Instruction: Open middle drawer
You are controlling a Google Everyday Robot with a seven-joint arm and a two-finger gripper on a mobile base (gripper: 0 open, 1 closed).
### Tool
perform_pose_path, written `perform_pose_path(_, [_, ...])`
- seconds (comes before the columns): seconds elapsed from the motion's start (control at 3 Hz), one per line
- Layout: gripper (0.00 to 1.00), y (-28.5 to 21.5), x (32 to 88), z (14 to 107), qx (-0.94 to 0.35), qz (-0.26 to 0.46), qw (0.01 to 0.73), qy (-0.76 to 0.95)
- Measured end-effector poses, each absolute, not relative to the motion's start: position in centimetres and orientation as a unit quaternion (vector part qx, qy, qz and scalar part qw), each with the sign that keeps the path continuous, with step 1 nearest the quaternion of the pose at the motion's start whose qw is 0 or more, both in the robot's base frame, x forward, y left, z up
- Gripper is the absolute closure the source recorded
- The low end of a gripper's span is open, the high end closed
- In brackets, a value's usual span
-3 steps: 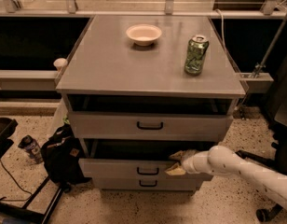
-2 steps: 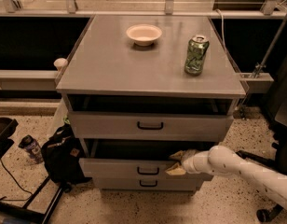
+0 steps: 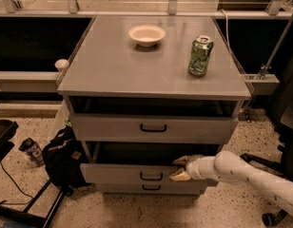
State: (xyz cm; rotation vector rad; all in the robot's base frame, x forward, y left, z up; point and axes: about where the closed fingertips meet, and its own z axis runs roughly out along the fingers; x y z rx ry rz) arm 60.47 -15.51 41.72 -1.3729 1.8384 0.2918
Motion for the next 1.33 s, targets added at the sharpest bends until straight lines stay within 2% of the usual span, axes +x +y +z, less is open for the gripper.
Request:
perform_pose_path(1.0, [1.00, -15.7, 59.1, 41.9, -0.541, 0.117, 0.409, 0.725])
perform_pose_path(1.33, [1.00, -16.3, 56.8, 41.7, -0.534, 0.119, 0.425, 0.721])
